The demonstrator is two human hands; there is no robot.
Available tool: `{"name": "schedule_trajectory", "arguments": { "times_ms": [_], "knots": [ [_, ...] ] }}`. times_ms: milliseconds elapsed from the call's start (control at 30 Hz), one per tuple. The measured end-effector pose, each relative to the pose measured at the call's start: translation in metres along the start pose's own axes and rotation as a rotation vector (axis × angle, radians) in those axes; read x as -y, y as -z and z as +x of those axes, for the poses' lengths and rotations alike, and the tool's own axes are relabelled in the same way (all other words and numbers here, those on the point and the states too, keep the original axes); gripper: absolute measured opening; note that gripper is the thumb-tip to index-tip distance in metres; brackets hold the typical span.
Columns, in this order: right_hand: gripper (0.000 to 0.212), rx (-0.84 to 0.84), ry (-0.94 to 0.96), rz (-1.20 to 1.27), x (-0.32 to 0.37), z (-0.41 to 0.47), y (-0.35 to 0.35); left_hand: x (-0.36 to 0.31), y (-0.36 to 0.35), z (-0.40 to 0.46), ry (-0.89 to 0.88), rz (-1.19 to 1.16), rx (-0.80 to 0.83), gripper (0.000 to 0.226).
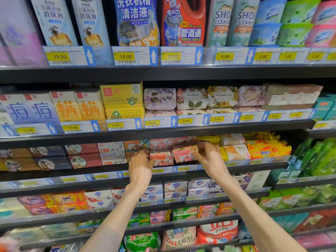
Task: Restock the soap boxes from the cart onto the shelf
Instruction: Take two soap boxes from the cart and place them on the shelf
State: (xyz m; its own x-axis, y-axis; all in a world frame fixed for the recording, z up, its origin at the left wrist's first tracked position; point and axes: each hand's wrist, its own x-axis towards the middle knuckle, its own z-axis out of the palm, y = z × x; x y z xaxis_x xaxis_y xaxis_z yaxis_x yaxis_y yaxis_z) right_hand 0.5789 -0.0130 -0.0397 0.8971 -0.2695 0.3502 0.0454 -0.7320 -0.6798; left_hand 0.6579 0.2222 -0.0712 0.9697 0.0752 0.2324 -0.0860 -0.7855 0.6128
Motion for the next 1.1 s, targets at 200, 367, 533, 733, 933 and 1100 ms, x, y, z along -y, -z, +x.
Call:
{"name": "schedule_trajectory", "arguments": {
  "times_ms": [200, 367, 533, 733, 933, 1100],
  "knots": [
    [0.034, -0.111, 0.001, -0.319, -0.015, 0.005, -0.017, 0.001, -0.001, 0.001, 0.001, 0.009, -0.004, 0.038],
    [0.04, -0.145, 0.024, -0.557, -0.022, 0.01, -0.026, 0.002, -0.003, 0.003, -0.001, 0.009, 0.003, 0.037],
    [0.038, -0.168, 0.064, -0.609, -0.021, 0.008, -0.027, 0.001, -0.003, 0.002, -0.001, 0.008, -0.003, 0.037],
    [0.011, -0.217, 0.346, -0.556, -0.005, -0.009, -0.026, -0.002, -0.001, 0.0, -0.006, 0.021, 0.004, 0.037],
    [0.034, -0.05, 0.456, -0.52, 0.004, -0.04, -0.043, -0.004, 0.002, -0.002, 0.001, 0.037, 0.009, 0.038],
    [0.042, -0.005, 0.369, -0.549, -0.002, -0.04, -0.05, -0.004, 0.001, -0.003, -0.013, 0.038, 0.001, 0.036]
  ]
}}
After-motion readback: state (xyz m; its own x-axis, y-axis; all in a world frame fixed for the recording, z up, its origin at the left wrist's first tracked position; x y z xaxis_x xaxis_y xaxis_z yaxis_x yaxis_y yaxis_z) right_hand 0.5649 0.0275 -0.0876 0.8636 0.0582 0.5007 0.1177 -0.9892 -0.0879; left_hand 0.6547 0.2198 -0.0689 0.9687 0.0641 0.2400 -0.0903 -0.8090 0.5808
